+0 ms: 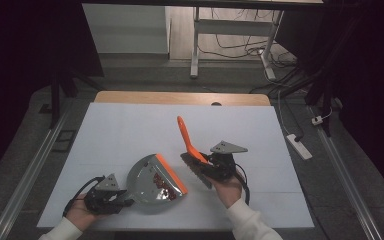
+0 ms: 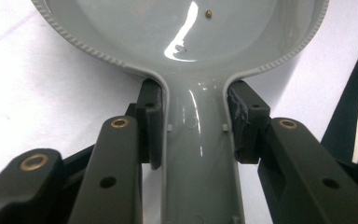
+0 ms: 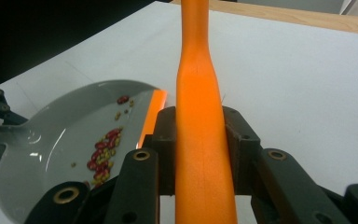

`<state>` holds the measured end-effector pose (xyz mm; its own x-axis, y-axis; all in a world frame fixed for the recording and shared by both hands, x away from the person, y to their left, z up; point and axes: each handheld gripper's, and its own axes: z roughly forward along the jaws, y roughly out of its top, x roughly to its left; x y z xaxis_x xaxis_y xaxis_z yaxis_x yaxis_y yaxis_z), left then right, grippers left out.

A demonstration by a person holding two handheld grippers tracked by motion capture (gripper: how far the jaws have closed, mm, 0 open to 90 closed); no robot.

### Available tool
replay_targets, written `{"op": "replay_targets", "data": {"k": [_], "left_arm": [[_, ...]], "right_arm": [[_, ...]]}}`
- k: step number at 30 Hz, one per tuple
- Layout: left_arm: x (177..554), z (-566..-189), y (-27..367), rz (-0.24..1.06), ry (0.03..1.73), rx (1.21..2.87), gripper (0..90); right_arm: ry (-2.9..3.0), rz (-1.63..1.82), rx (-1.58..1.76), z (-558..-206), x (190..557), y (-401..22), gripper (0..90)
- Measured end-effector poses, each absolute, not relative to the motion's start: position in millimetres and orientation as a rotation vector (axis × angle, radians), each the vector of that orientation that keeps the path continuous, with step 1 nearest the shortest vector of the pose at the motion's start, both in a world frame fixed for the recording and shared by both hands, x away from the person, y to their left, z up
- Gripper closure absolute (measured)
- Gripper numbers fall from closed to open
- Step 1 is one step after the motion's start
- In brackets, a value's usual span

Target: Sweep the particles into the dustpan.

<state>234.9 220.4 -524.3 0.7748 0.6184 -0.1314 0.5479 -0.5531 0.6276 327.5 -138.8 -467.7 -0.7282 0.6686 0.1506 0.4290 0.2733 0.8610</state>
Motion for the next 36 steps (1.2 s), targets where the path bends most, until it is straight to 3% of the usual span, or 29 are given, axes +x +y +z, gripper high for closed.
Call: {"op": "replay_targets", "data": {"k": [36], "left_arm": [[239, -506, 235, 0.255, 1.168, 2.051, 61.7]], "right_arm": [[2.39, 1.297, 0.838, -465, 317, -197, 69.8]]}}
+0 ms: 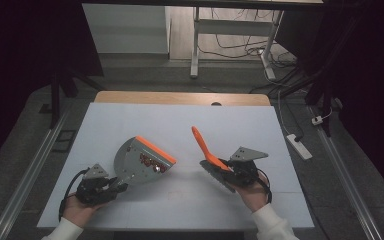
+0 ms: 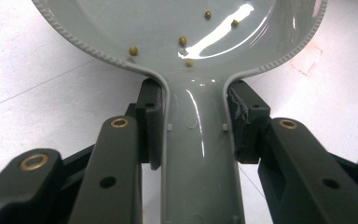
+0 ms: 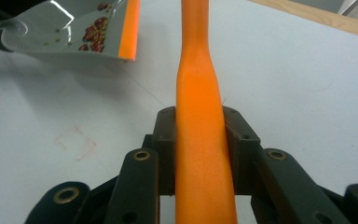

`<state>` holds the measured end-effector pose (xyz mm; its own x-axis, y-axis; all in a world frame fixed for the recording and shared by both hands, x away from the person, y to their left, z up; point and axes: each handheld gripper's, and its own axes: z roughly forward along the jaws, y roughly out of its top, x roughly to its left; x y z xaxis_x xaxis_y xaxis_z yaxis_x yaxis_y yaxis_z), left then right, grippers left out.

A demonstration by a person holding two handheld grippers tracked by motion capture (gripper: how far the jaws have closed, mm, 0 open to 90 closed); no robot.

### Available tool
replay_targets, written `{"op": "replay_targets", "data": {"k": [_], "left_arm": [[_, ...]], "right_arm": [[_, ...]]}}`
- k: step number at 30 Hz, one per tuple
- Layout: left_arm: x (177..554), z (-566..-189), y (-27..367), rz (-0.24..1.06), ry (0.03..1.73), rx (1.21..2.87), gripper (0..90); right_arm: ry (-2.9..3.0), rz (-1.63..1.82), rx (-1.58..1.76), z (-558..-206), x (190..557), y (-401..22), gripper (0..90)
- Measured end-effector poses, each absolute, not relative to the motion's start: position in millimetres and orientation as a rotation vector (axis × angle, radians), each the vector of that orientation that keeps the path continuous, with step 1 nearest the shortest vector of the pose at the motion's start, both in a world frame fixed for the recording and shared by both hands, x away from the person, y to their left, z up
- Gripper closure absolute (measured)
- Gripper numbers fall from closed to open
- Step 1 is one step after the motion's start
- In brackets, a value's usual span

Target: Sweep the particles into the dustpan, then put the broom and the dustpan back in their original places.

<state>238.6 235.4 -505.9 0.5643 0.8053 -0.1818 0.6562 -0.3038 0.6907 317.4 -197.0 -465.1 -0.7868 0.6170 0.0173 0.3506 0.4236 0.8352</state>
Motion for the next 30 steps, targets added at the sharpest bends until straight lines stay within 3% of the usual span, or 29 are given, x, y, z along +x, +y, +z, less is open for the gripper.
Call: {"op": "replay_targets", "data": {"k": [19, 30], "left_arm": [[235, -502, 242, 0.337, 1.261, 2.001, 61.7], [229, -511, 239, 0.385, 1.41, 1.955, 61.7]], "right_arm": [[2.477, 1.408, 0.816, -470, 315, -209, 69.7], [2.529, 1.37, 0.875, -476, 308, -224, 69.7]]}}
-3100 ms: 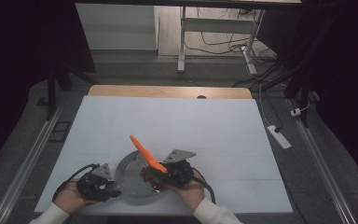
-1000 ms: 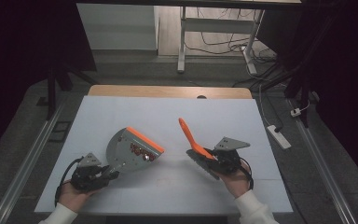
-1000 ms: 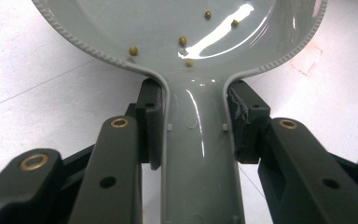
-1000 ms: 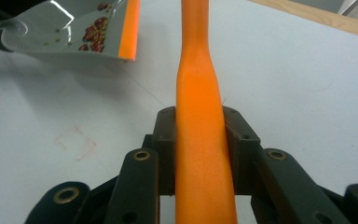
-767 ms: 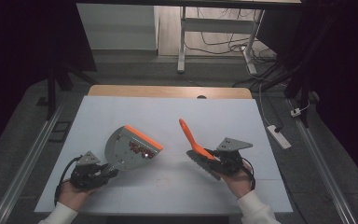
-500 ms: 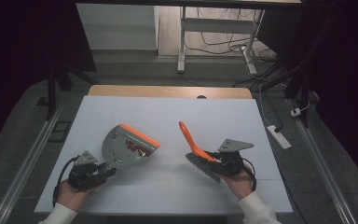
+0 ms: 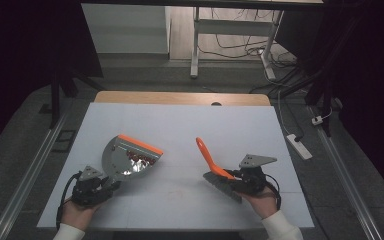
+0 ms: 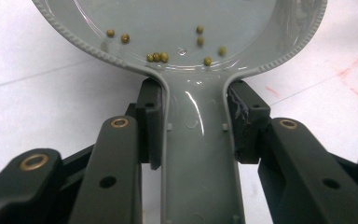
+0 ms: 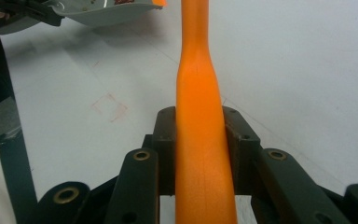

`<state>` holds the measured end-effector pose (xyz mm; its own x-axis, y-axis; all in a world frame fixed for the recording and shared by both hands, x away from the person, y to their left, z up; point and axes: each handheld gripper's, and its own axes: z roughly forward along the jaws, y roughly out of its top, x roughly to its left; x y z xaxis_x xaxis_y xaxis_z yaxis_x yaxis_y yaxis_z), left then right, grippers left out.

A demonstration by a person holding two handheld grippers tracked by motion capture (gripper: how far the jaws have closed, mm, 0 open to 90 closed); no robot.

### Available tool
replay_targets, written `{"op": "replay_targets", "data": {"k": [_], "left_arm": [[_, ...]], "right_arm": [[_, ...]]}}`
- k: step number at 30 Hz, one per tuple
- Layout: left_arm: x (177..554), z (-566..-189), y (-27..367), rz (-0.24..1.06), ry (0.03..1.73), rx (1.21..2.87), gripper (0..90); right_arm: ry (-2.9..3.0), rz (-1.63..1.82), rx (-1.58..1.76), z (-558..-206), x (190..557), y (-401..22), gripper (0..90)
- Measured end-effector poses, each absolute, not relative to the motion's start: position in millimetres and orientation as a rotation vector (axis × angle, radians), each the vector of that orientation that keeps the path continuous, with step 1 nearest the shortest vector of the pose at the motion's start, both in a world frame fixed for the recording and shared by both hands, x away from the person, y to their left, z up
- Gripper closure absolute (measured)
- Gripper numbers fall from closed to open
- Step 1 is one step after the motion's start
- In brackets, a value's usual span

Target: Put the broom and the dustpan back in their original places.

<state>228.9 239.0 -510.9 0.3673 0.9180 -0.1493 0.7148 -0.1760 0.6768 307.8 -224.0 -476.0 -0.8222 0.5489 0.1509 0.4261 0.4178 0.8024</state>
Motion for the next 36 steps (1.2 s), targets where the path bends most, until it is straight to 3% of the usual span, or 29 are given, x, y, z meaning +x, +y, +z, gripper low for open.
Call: {"op": "replay_targets", "data": {"k": [10, 36], "left_arm": [[230, -521, 234, 0.422, 1.56, 1.889, 61.7], [247, -535, 236, 0.425, 1.719, 1.807, 61.5]], "right_arm": [[2.545, 1.357, 0.915, -478, 306, -232, 69.7], [2.549, 1.253, 1.119, -492, 323, -249, 68.3]]}}
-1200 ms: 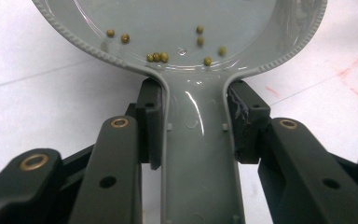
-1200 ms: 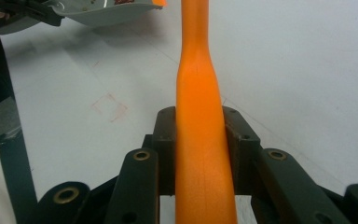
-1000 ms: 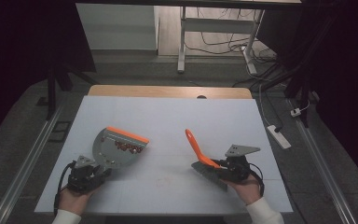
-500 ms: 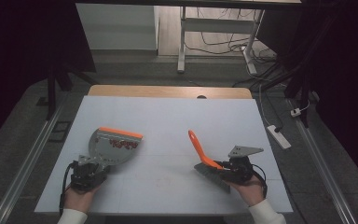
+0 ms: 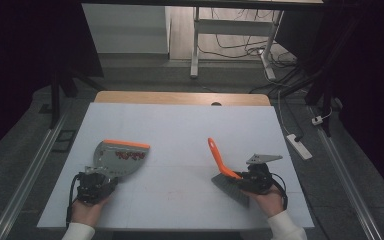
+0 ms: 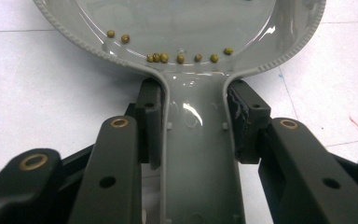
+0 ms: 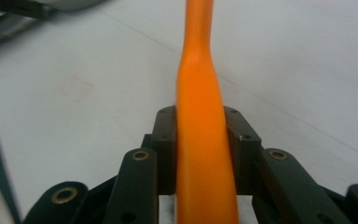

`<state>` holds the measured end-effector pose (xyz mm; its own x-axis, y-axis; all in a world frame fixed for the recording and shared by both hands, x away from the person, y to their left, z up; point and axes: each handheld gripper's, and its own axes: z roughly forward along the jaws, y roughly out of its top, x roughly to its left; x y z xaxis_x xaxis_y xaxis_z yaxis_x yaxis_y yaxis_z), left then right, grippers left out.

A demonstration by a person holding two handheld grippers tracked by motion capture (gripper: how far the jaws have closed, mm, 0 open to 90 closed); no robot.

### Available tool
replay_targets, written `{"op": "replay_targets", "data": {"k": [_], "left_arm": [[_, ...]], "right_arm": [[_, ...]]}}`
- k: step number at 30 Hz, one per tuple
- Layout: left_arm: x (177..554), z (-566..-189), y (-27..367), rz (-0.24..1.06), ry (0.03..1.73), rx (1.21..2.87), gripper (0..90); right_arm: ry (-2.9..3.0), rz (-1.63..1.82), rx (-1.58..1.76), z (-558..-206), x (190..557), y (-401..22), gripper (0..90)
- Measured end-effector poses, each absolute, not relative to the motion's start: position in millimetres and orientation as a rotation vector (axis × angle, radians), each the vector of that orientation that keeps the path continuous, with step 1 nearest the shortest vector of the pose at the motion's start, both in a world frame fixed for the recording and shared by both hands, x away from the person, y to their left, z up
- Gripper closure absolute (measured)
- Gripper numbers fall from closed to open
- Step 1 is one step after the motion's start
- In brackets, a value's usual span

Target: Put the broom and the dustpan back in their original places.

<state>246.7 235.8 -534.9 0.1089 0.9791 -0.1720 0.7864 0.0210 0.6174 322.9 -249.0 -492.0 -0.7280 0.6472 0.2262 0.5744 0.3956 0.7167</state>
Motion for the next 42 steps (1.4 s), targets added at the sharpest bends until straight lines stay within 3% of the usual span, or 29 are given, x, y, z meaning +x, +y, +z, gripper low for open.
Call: {"op": "replay_targets", "data": {"k": [9, 21, 25, 33, 42], "left_arm": [[246, -534, 236, 0.432, 1.706, 1.797, 59.9], [242, -530, 241, 0.465, 1.685, 1.805, 31.3], [238, -526, 243, 0.485, 1.668, 1.814, 27.6], [227, -509, 244, 0.544, 1.527, 1.876, 27.7], [233, -503, 238, 0.453, 1.275, 1.97, 30.4]], "right_arm": [[2.544, 1.143, 1.184, -502, 334, -256, 58.8], [2.52, 1.041, 1.262, -512, 341, -261, 44.3], [2.484, 1.008, 1.274, -512, 341, -262, 41.5], [2.436, 1.083, 1.206, -502, 334, -265, 42.0], [2.456, 1.165, 1.035, -494, 325, -261, 43.3]]}}
